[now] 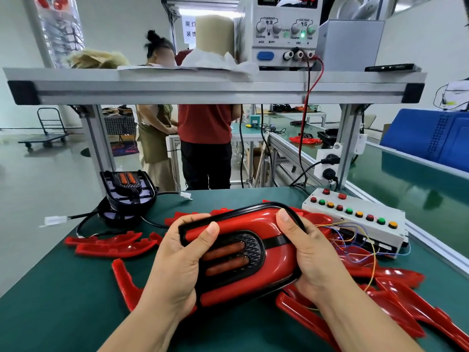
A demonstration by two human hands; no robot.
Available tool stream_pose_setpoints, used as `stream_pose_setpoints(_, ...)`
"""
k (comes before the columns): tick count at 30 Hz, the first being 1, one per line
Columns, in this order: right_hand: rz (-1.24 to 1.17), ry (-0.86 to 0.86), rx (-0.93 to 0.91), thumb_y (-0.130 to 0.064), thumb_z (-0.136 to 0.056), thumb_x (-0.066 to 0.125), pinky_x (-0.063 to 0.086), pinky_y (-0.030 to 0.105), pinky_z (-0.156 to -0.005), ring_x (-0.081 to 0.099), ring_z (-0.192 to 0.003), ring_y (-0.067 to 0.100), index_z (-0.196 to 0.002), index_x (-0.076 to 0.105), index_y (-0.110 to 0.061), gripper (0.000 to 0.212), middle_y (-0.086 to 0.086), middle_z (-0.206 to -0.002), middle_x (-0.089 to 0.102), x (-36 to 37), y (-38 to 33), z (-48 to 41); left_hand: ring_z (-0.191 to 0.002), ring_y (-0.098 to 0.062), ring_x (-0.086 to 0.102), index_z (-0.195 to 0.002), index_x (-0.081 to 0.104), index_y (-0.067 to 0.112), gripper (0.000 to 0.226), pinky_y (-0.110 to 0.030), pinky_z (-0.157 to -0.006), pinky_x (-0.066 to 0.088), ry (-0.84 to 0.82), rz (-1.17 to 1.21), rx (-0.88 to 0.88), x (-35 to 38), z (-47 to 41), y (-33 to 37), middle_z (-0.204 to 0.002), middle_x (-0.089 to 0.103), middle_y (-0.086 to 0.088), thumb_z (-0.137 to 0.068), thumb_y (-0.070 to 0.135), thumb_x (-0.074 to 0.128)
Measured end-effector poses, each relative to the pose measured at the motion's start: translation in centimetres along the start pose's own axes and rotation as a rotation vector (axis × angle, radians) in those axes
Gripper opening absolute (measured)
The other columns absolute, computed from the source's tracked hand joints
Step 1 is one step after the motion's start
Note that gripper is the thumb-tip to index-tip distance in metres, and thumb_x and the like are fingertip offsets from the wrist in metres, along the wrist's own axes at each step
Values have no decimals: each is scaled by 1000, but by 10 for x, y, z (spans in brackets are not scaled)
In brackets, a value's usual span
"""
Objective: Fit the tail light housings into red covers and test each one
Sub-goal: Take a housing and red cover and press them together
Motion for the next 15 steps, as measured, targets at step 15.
stream_pose_setpoints(15, -23, 56, 45, -43, -75, 71, 59, 46, -58, 72, -68, 31, -80, 78, -17, 28, 19, -89, 74, -8, 4, -5, -96, -50, 67, -122, 60, 14, 41, -58, -72, 57, -107, -33, -31, -4, -16, -8, -111, 68, -30, -91, 39, 54)
Point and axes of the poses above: each hand's wrist, its own z-axis away from the middle knuckle, its own x-axis out of the palm, y = z × x, the point moved 7 cm from there along -z, towards the middle knuckle
